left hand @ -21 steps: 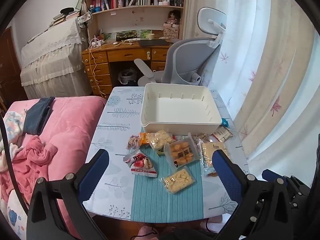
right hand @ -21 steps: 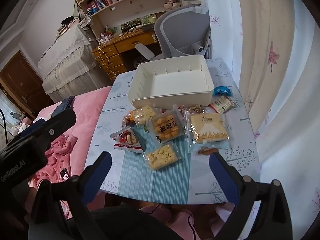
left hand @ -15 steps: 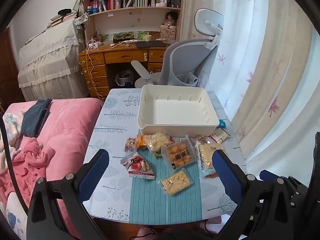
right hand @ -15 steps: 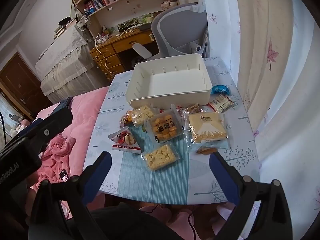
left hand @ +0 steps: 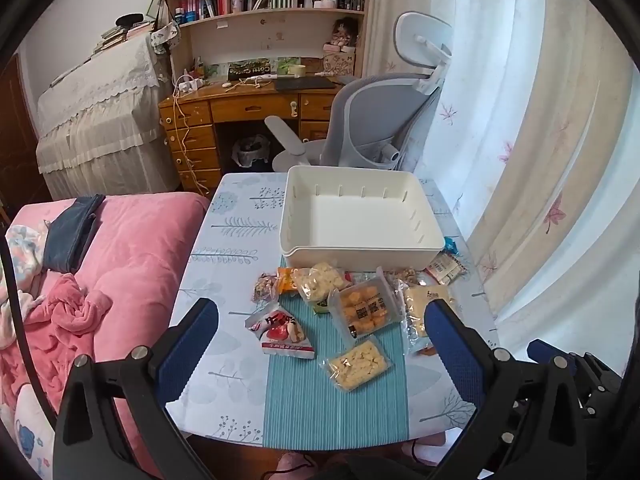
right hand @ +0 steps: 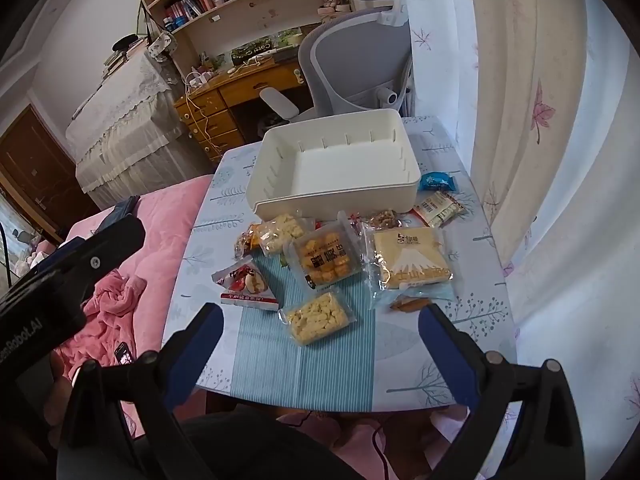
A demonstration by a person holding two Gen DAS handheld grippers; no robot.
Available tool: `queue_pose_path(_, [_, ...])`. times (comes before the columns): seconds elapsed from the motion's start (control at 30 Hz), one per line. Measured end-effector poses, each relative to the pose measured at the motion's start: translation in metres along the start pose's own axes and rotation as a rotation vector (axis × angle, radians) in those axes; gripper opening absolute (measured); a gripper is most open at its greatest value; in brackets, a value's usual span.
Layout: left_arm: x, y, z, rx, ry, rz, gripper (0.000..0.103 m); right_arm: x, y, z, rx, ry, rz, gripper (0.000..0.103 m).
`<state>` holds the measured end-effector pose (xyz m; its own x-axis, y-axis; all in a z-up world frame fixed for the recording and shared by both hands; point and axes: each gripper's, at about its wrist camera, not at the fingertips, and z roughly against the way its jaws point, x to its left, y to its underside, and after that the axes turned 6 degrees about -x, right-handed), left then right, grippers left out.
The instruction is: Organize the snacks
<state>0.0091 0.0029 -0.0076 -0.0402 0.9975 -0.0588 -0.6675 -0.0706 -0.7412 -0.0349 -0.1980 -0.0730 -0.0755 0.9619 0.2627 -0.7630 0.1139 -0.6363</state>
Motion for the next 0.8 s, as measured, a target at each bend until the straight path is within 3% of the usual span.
queue_pose_path(0.8, [0.000,-0.001,-0.013,0.024,0.003,-0.002,0.102,0.001,-0.001,-0.007,0.014,0.033,-0.010,0.099])
